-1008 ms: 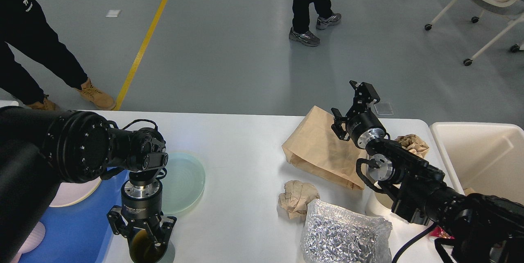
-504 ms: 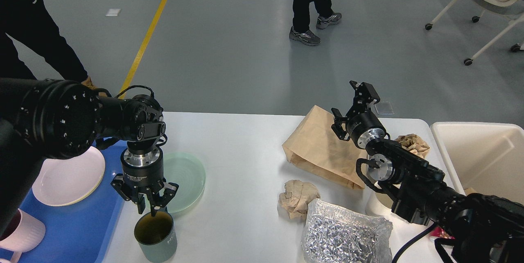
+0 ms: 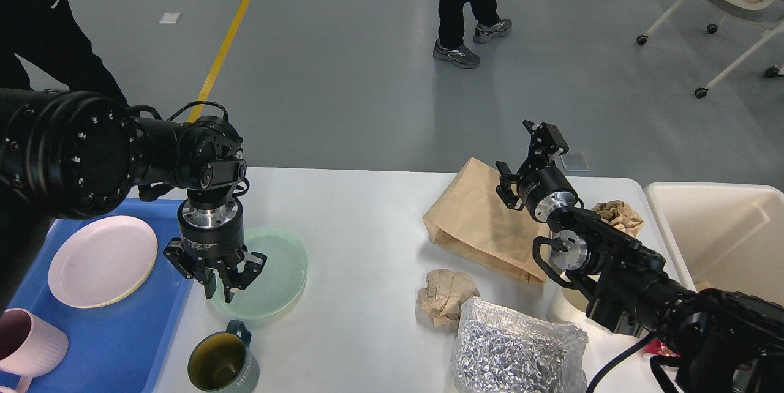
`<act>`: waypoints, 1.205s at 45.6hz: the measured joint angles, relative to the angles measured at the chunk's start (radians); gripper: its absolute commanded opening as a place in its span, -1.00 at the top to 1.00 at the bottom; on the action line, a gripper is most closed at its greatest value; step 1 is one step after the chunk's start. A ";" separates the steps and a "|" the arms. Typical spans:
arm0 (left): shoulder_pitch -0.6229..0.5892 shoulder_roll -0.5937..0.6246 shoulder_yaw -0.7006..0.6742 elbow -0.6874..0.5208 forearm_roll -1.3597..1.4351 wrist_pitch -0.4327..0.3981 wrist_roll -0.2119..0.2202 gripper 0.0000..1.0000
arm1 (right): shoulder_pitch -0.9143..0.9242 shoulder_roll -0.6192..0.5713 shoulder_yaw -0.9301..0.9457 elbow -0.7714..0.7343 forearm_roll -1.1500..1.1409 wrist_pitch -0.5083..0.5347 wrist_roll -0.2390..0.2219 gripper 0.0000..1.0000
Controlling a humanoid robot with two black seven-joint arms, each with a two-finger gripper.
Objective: Tidy desktop
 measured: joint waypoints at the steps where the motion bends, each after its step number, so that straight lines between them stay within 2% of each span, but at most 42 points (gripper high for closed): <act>1: -0.004 0.000 0.002 -0.002 0.000 0.000 0.000 1.00 | 0.000 0.000 0.000 0.000 0.000 0.000 0.000 -1.00; 3: -0.011 0.000 0.005 -0.003 0.000 0.000 -0.002 0.96 | 0.000 0.000 0.000 0.000 0.000 0.000 0.000 -1.00; 4: -0.016 0.000 0.006 -0.004 0.000 0.000 -0.003 0.85 | 0.000 0.000 0.000 0.000 0.000 0.000 0.000 -1.00; 6: -0.034 0.001 0.009 -0.004 0.000 0.000 -0.006 0.47 | 0.000 0.000 0.000 0.000 0.000 0.000 0.000 -1.00; 11: -0.098 0.008 0.016 -0.004 0.000 0.000 -0.012 -0.67 | 0.000 0.000 0.000 0.000 0.000 0.000 0.000 -1.00; 12: -0.112 0.009 0.018 -0.005 -0.001 0.000 -0.012 -0.83 | 0.000 0.000 0.000 0.000 0.000 0.000 0.000 -1.00; 13: -0.125 0.010 0.021 -0.005 -0.002 0.000 -0.013 -0.89 | 0.000 0.000 0.000 0.000 0.000 0.000 0.000 -1.00; 27: -0.323 0.012 0.090 -0.087 -0.006 0.000 -0.014 -0.92 | 0.000 0.000 0.000 0.000 0.000 0.000 0.000 -1.00; 38: -0.488 0.014 0.112 -0.203 -0.007 0.000 -0.014 -0.92 | 0.000 0.000 0.000 0.000 0.000 0.000 0.000 -1.00; 45: -0.527 0.013 0.113 -0.253 -0.008 0.000 -0.014 -0.92 | 0.000 0.000 0.000 0.000 0.000 0.000 0.000 -1.00; 55: -0.512 0.012 0.112 -0.262 -0.009 0.000 -0.014 -0.92 | 0.000 0.000 0.000 0.000 0.000 0.000 0.000 -1.00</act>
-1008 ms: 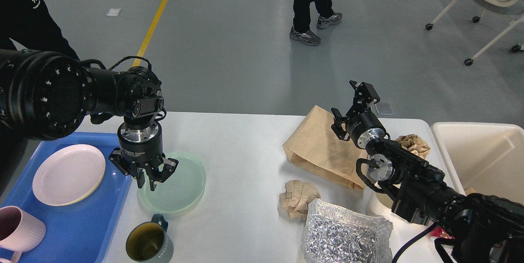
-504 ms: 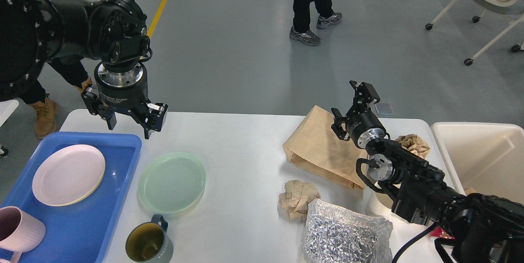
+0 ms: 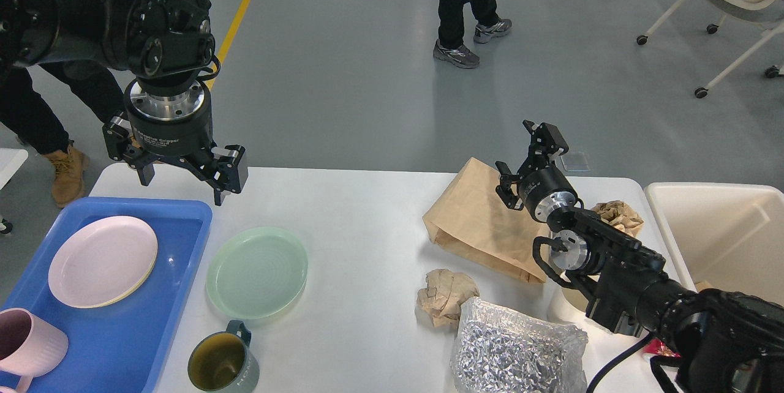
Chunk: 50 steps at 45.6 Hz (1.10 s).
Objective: Tidy desktop
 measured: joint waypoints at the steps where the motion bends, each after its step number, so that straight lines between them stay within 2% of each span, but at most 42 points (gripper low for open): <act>1: 0.007 0.000 -0.001 0.000 0.000 0.000 0.000 -0.92 | 0.000 0.000 0.000 0.000 0.000 0.000 0.000 -1.00; 22: 0.346 -0.019 -0.036 0.015 0.009 0.000 0.006 -0.92 | 0.000 0.000 0.000 0.000 0.000 0.000 0.000 -1.00; 30: 0.459 -0.037 -0.037 0.066 0.009 0.000 0.007 -0.91 | 0.000 0.000 0.000 0.000 0.000 0.000 0.000 -1.00; 50: 0.591 -0.077 -0.033 0.177 0.011 0.000 0.018 -0.91 | 0.000 0.000 0.000 0.000 0.000 0.000 0.000 -1.00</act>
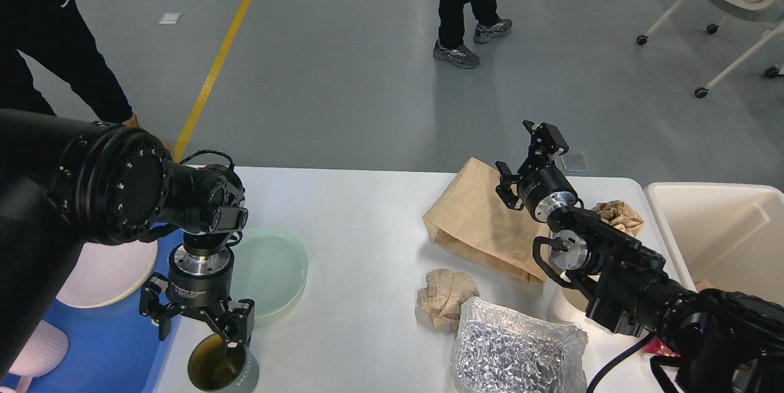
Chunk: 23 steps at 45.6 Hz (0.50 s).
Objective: Tidy desktop
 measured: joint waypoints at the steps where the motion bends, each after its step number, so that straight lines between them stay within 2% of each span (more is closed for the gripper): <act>1: 0.005 -0.002 0.000 0.003 0.000 0.000 0.000 -0.91 | 0.000 0.000 0.000 0.000 0.000 0.000 0.000 -1.00; 23: 0.084 -0.036 0.015 0.055 0.001 0.000 0.002 -0.78 | 0.000 0.000 0.000 0.000 0.000 0.000 0.000 -1.00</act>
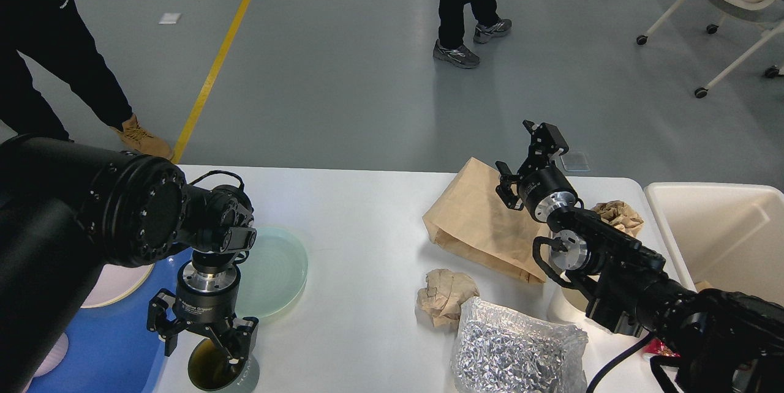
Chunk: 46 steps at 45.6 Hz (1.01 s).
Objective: Tidy desktop
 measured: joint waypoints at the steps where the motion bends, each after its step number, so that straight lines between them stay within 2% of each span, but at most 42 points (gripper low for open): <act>1: 0.002 0.000 0.000 0.000 0.000 0.000 0.000 -0.77 | 0.000 0.000 0.000 0.000 0.000 0.000 0.000 -1.00; 5: 0.013 0.000 0.001 0.001 0.001 0.004 0.001 -0.67 | 0.000 0.000 0.000 0.000 0.000 0.000 0.000 -1.00; 16: 0.044 0.000 0.003 0.026 0.001 0.066 0.001 -0.19 | 0.000 0.000 0.000 0.000 0.000 0.000 0.000 -1.00; 34: 0.043 0.000 0.001 0.044 -0.002 0.049 -0.003 0.99 | 0.000 0.000 0.000 0.000 0.000 0.000 0.000 -1.00; 46: 0.040 0.001 0.000 0.042 -0.005 0.000 -0.005 1.00 | 0.000 0.000 0.000 0.000 0.000 0.000 0.000 -1.00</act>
